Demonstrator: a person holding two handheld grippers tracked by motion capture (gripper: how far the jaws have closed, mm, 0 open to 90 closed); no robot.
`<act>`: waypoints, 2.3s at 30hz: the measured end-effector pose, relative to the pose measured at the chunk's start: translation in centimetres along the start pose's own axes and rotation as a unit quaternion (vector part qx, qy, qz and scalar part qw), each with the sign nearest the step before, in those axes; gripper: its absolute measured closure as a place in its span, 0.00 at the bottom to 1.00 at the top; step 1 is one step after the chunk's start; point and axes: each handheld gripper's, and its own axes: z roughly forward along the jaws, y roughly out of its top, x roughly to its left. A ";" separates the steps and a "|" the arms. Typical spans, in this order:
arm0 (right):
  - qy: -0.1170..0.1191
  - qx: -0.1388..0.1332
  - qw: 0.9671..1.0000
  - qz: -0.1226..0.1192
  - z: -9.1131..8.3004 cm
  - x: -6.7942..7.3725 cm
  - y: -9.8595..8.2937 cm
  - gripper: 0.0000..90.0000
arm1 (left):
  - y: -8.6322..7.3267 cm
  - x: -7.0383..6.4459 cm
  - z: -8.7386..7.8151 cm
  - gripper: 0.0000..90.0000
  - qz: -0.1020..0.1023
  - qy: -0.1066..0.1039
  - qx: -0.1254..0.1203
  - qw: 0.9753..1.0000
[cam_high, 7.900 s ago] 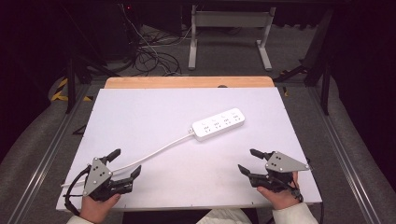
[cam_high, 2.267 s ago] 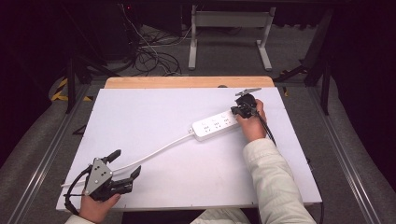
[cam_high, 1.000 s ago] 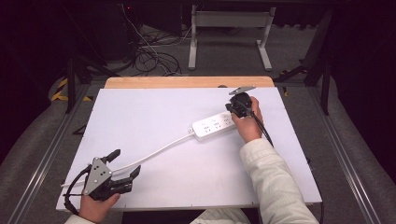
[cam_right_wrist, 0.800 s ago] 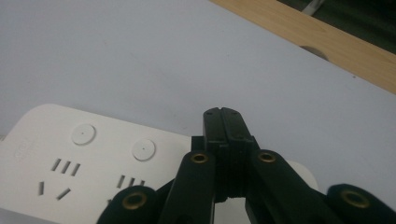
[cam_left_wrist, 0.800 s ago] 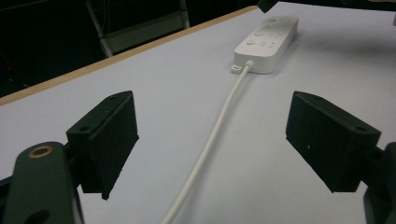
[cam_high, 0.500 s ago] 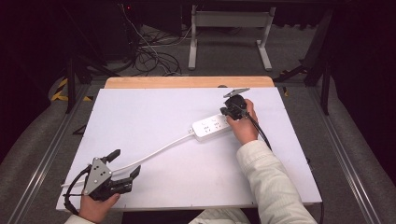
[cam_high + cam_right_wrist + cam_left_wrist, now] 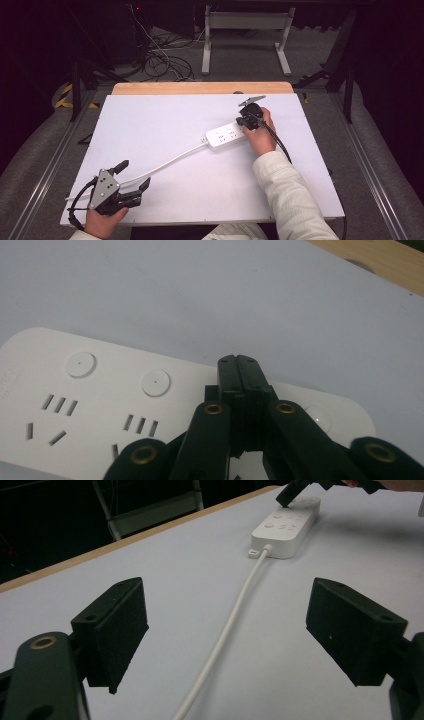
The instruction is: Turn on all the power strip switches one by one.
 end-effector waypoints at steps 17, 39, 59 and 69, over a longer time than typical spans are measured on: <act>-0.037 -0.002 0.999 0.018 0.0 -0.3 -0.6 1.00 | 0.0 0.0 -0.1 0.19 0.001 0.000 -0.002 1.000; 0.005 -0.014 1.000 0.006 -0.1 -0.2 -0.5 1.00 | 0.0 0.0 0.0 0.19 0.003 0.001 -0.001 1.000; 0.006 -0.009 1.000 0.028 0.2 -0.1 -0.6 1.00 | 0.0 0.0 0.0 0.19 0.002 0.000 -0.001 1.000; -0.003 -0.029 1.000 0.010 -0.9 0.1 0.1 1.00 | 0.0 0.0 -0.1 0.19 0.001 0.000 -0.003 1.000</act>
